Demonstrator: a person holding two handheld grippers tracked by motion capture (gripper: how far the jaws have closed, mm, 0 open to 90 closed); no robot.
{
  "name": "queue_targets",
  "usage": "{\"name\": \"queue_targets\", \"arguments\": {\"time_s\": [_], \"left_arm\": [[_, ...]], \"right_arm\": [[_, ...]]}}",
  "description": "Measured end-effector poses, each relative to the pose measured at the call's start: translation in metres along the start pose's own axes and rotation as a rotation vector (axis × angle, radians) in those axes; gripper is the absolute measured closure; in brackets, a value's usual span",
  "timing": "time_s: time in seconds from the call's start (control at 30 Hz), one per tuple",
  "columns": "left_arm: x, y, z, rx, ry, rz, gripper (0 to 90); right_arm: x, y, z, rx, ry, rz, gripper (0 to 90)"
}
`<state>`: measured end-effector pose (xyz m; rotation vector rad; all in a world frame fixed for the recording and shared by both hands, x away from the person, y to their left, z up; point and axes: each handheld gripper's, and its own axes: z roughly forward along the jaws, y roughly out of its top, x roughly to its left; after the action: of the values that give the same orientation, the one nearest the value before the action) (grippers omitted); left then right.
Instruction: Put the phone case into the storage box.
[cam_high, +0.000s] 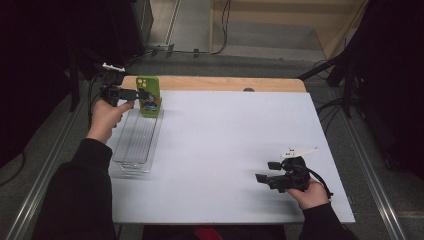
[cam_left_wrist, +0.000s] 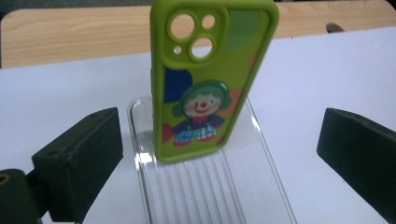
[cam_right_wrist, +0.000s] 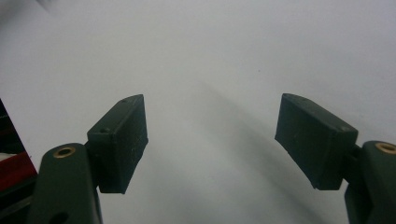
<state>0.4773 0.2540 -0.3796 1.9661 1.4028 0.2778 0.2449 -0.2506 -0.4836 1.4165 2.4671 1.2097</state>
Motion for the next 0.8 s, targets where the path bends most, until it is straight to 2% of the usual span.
{"name": "queue_targets", "arguments": {"time_s": [0.13, 0.27, 0.43, 0.5, 0.6, 0.8], "left_arm": [[-0.002, -0.002, -0.007, -0.003, -0.038, 0.005, 1.8], [-0.007, -0.005, -0.008, 0.016, -0.092, 0.015, 2.2], [-0.016, -0.005, -0.011, 0.022, -0.111, 0.044, 3.6], [-0.02, -0.006, -0.013, 0.02, -0.136, 0.059, 4.9], [-0.026, -0.006, -0.015, 0.007, -0.211, 0.082, 16.3], [-0.04, -0.009, -0.016, 0.008, -0.274, 0.111, 18.1]], "right_arm": [[0.0, 0.0, 0.0, 0.003, 0.002, -0.002, 23.3], [0.0, 0.001, 0.0, -0.001, -0.001, -0.001, 23.3], [0.0, 0.001, -0.001, -0.015, -0.001, 0.003, 23.3], [0.0, 0.001, -0.001, -0.011, 0.001, 0.001, 23.3], [0.0, 0.001, 0.0, -0.008, 0.005, 0.003, 23.3], [0.0, 0.001, 0.0, -0.005, 0.01, 0.002, 23.3]]}}
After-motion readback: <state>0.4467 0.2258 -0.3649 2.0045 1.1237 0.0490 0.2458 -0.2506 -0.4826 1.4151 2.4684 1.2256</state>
